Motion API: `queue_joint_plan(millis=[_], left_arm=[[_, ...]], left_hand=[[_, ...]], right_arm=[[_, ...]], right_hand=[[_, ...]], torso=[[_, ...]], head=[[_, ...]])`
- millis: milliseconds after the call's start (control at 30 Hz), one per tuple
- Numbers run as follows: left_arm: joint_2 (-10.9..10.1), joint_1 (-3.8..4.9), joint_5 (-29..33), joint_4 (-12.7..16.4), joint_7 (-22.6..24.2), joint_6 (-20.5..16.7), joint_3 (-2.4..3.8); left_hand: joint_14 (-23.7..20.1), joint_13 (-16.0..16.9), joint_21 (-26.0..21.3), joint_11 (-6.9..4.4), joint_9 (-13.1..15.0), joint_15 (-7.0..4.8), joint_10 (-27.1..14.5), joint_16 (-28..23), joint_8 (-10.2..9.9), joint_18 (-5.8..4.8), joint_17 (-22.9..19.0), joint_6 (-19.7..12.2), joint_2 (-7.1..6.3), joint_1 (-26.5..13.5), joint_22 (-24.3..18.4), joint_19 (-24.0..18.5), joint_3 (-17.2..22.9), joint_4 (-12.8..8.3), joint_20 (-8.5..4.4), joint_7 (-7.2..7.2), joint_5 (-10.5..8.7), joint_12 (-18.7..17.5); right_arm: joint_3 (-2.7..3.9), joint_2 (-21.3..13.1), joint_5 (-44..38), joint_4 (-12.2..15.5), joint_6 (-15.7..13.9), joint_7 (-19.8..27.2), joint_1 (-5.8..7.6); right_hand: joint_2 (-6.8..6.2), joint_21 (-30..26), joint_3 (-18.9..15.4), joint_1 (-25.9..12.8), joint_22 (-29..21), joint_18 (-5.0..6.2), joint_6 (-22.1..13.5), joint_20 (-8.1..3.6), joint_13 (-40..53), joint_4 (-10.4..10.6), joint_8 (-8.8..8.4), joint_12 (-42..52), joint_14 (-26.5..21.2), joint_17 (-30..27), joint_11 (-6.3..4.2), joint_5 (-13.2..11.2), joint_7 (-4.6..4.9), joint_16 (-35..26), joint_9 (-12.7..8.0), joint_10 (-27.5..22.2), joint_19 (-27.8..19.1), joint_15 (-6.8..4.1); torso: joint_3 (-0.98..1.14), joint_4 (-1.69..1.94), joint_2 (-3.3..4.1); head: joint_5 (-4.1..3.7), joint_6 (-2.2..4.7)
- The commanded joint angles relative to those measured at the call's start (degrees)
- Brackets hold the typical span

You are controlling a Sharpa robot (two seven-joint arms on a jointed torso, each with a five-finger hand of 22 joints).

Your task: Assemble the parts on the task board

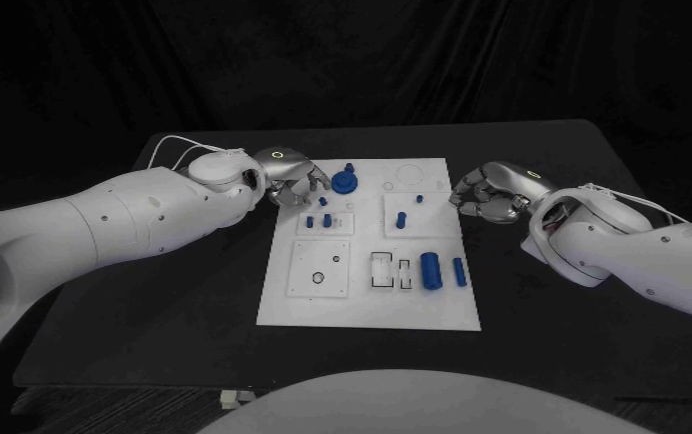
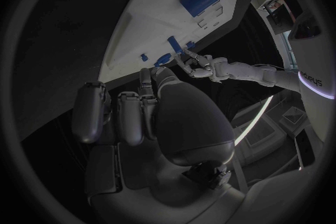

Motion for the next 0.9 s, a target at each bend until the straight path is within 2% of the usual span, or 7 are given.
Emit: queue_joint_plan(millis=[33, 367, 433, 667, 700, 733, 900], left_arm=[[-0.5, -0.08, -0.1, -0.7, 1.2, -5.1, 0.04], [-6.5, -0.01, -0.1, 2.1, 1.6, -9.2, 0.04], [-8.8, 0.06, 1.2, 3.8, 2.2, -11.1, 0.04], [-13.8, 0.61, 21.7, 8.7, 10.3, -13.3, 0.04], [-14.3, 0.71, 26.1, 9.3, 12.2, -12.5, 0.04], [-14.8, 0.80, 30.5, 9.8, 14.2, -11.3, 0.04], [-15.8, 0.99, 49.6, 11.6, 22.3, -4.9, 0.03]], left_hand=[[-1.5, 0.1, -1.5, -0.45, -0.1, -0.02, -0.2, -1.1, 0.6, 0.71, -1.2, 1.4, 0.25, -0.2, 10.0, -1.3, -0.2, 0.2, -0.04, 0.11, 0.22, 0.3], [-19.6, 2.3, -20.6, -0.41, -2.1, 0.17, -7.9, -12.0, 0.8, 3.71, -13.6, 1.8, 0.15, -2.8, 5.1, -17.6, -2.6, 1.6, 0.60, 0.12, -0.01, 2.9], [-32.1, 3.9, -40.9, -0.68, -2.8, 0.61, -13.4, -21.8, 1.2, 6.08, -19.6, 2.0, 0.28, -3.8, -0.1, -35.8, -4.0, 2.3, 0.83, 0.09, -0.55, 5.4], [-40.4, 4.9, -50.3, -1.01, -3.1, 4.27, -20.8, -31.9, 4.1, 5.42, -25.4, 4.9, 0.42, -1.5, -3.1, -42.3, -5.0, 2.9, 1.64, 4.36, 2.98, 10.9], [-43.2, 4.9, -52.4, -1.23, -3.2, 4.52, -22.9, -33.5, 4.7, 5.28, -26.7, 5.0, 0.73, -1.3, -3.9, -43.8, -5.3, 3.1, 1.80, 4.45, 3.64, 12.2], [-44.9, 4.8, -53.8, -1.52, -3.2, 5.13, -24.3, -34.5, 5.1, 5.06, -27.7, 5.1, 0.99, -1.2, -4.5, -44.4, -5.6, 3.3, 2.17, 4.91, 4.48, 13.3], [-53.8, 3.8, -61.8, 1.61, -3.3, 5.46, -32.4, -38.7, 7.2, 4.93, -33.2, 3.4, 3.34, -1.3, -8.0, -50.4, -8.2, 4.7, 2.77, 6.22, 7.25, 17.8]], right_arm=[[0.04, -0.4, -0.1, 0.6, -0.8, -1.4, 0.71], [0.04, -0.2, -4.7, 2.2, -3.6, -1.7, 7.25], [0.04, 0.5, -6.4, 2.1, -2.4, -2.8, 9.01], [0.05, 3.8, -15.8, 0.6, 5.5, -7.0, 13.01], [0.05, 4.4, -17.5, 0.3, 6.5, -7.3, 13.26], [0.05, 4.9, -19.2, -0.1, 7.5, -7.5, 13.44], [0.05, 7.0, -25.2, -1.5, 11.7, -7.6, 13.81]], right_hand=[[-0.56, -2.0, 0.7, 0.5, 9.4, 1.48, 0.5, 0.24, -13.0, -0.3, 0.22, -5.0, 2.5, -1.9, -0.05, -0.2, 0.02, -1.4, 0.2, -2.7, -0.8, -0.49], [-5.04, -6.5, 2.8, 0.7, 8.2, 2.14, 0.7, 0.69, -42.4, -0.3, -0.29, -32.3, 1.7, -4.3, 0.71, -0.3, 0.67, -3.1, 0.4, -22.9, -2.3, 0.15], [-6.22, -8.8, 4.1, 1.2, 7.7, 2.49, 0.1, 1.19, -45.4, -0.2, -1.12, -37.7, 0.9, -5.6, 1.40, -0.4, 1.25, -4.0, 0.1, -28.1, -3.2, 0.73], [-8.35, -15.0, 7.6, 2.2, 6.6, 3.54, -2.1, 2.65, -54.3, -1.6, -2.75, -50.5, -2.1, -9.5, 4.19, -0.4, 1.27, -6.4, -0.1, -36.1, -6.4, 2.27], [-8.50, -15.2, 8.1, 2.2, 6.6, 3.57, -2.3, 2.60, -55.0, -1.8, -2.84, -51.3, -2.3, -9.6, 4.29, -1.8, 1.19, -6.5, -0.1, -36.5, -6.4, 2.17], [-8.19, -15.7, 12.2, 3.9, 6.6, 3.48, -2.8, 2.30, -56.7, -2.3, -3.43, -53.4, -2.8, -10.0, 4.09, -14.3, 0.93, -6.7, -0.4, -37.1, -6.9, 1.73], [-14.39, -15.5, 20.1, -0.8, 6.7, 3.50, -4.0, 2.50, -60.4, -1.7, -4.98, -56.2, -2.9, -10.4, 3.91, -20.7, -0.84, -6.7, -1.0, -37.4, -6.4, 1.77]], torso=[[-0.04, -0.03, 0.01], [-0.27, -0.12, -0.23], [-0.42, -0.03, -0.34], [-1.07, 0.13, -0.93], [-1.13, 0.15, -0.97], [-1.21, 0.20, -1.03], [-1.91, 0.67, -1.47]], head=[[0.18, 0.00], [1.23, 0.00], [1.60, 0.00], [2.89, 0.00], [3.11, 0.00], [3.53, 0.00], [4.77, 0.00]])
